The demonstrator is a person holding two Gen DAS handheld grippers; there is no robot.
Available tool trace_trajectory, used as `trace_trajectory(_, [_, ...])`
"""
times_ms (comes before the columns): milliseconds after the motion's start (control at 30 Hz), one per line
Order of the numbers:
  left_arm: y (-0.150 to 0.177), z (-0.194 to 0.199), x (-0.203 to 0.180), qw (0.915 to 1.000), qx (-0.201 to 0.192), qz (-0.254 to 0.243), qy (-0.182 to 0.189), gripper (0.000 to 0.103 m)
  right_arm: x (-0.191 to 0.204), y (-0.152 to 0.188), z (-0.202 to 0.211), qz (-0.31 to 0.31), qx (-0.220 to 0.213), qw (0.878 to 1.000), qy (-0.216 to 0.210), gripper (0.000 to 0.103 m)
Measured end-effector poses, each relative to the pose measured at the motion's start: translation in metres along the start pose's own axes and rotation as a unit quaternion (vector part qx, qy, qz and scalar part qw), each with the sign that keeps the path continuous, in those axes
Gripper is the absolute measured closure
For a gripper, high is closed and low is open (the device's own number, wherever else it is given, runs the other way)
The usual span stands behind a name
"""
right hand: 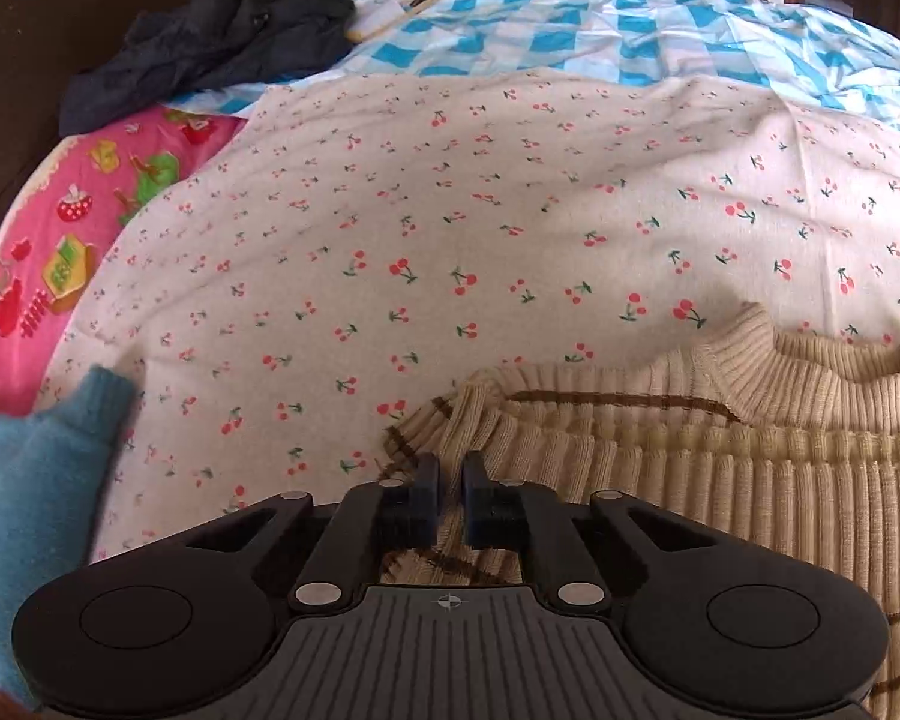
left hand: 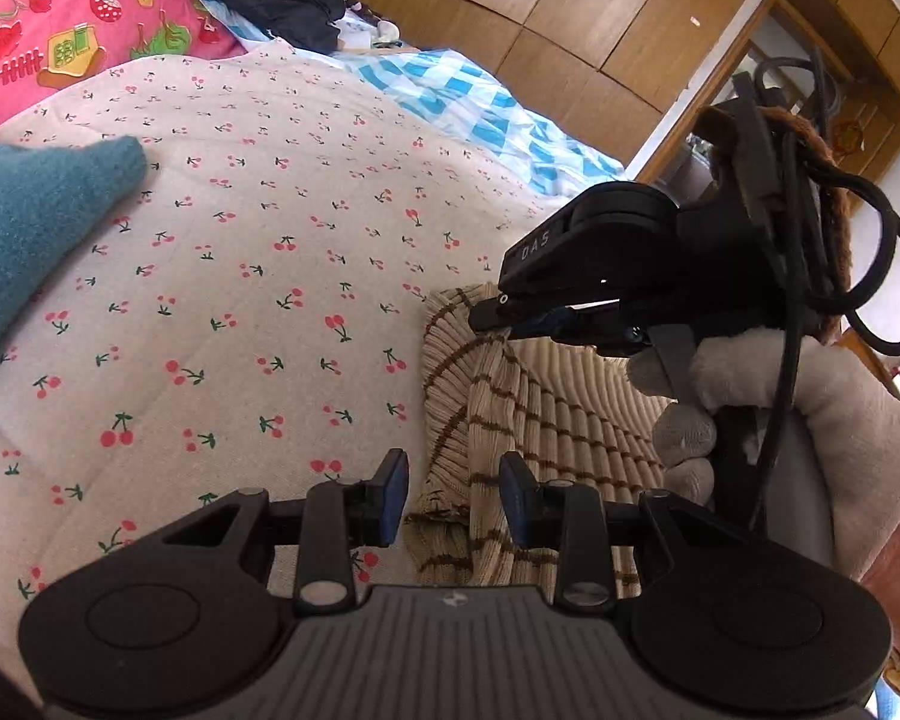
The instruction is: Fold small clothes
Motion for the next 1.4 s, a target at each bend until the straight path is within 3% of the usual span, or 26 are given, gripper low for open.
trace_trajectory(133, [0.001,0.005,-0.002,0.9999,-0.009,-0.005,0.004,0.065,0.013,-0.004,0.003,-0.007,-0.016,1.0,-0.024,0.096])
trace_trajectory(267, [0.007,-0.008,0.003,0.9996,0.024,0.001,-0.016,0.065,0.014,0.003,-0.024,-0.004,0.013,1.0,-0.008,0.091])
trace_trajectory(333, [0.011,-0.016,0.007,0.9985,0.043,0.0,-0.032,0.065,0.005,0.008,-0.026,-0.03,0.018,0.999,-0.023,0.091])
trace_trajectory(467, [0.016,-0.021,0.006,0.9974,0.052,-0.016,-0.047,0.062,-0.018,0.009,0.008,-0.062,-0.018,0.996,-0.054,0.089])
trace_trajectory(567, [0.02,-0.022,0.003,0.9965,0.05,-0.031,-0.059,0.061,-0.05,0.018,0.037,-0.079,-0.048,0.994,-0.053,0.089])
trace_trajectory(733, [0.021,-0.022,0.003,0.9968,0.046,-0.028,-0.059,0.061,-0.142,0.06,0.074,-0.134,-0.084,0.987,0.016,0.089])
trace_trajectory(833, [0.022,-0.023,0.003,0.9966,0.046,-0.028,-0.062,0.06,-0.202,0.095,0.081,-0.186,-0.081,0.977,0.067,0.089])
trace_trajectory(900, [0.024,-0.025,0.001,0.996,0.046,-0.036,-0.067,0.06,-0.238,0.118,0.081,-0.228,-0.076,0.966,0.093,0.093])
trace_trajectory(933, [0.025,-0.025,-0.001,0.9956,0.046,-0.042,-0.07,0.06,-0.251,0.128,0.08,-0.245,-0.074,0.961,0.102,0.103])
trace_trajectory(967, [0.025,-0.026,-0.002,0.9952,0.046,-0.048,-0.073,0.06,-0.262,0.135,0.08,-0.259,-0.075,0.957,0.107,0.103])
trace_trajectory(1100, [0.026,-0.026,-0.006,0.994,0.04,-0.064,-0.08,0.06,-0.275,0.14,0.094,-0.301,-0.095,0.945,0.088,0.103])
trace_trajectory(1167, [0.026,-0.025,-0.009,0.9929,0.034,-0.076,-0.085,0.06,-0.279,0.138,0.102,-0.304,-0.115,0.941,0.089,0.09])
trace_trajectory(1200, [0.027,-0.024,-0.01,0.9924,0.031,-0.081,-0.087,0.06,-0.284,0.136,0.105,-0.305,-0.12,0.94,0.097,0.09])
trace_trajectory(1400, [0.026,-0.024,-0.015,0.9922,0.018,-0.09,-0.084,0.06,-0.303,0.12,0.092,-0.288,-0.112,0.943,0.126,0.087])
Point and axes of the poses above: each gripper's, at about its wrist camera, not at the fingertips, and z roughly against the way its jaws point, x to its left, y to its underside, the point moved 4 cm from there along -z, roughly the way its jaws point, and after that the axes turned 12 degrees about y, right-handed, at the moved point
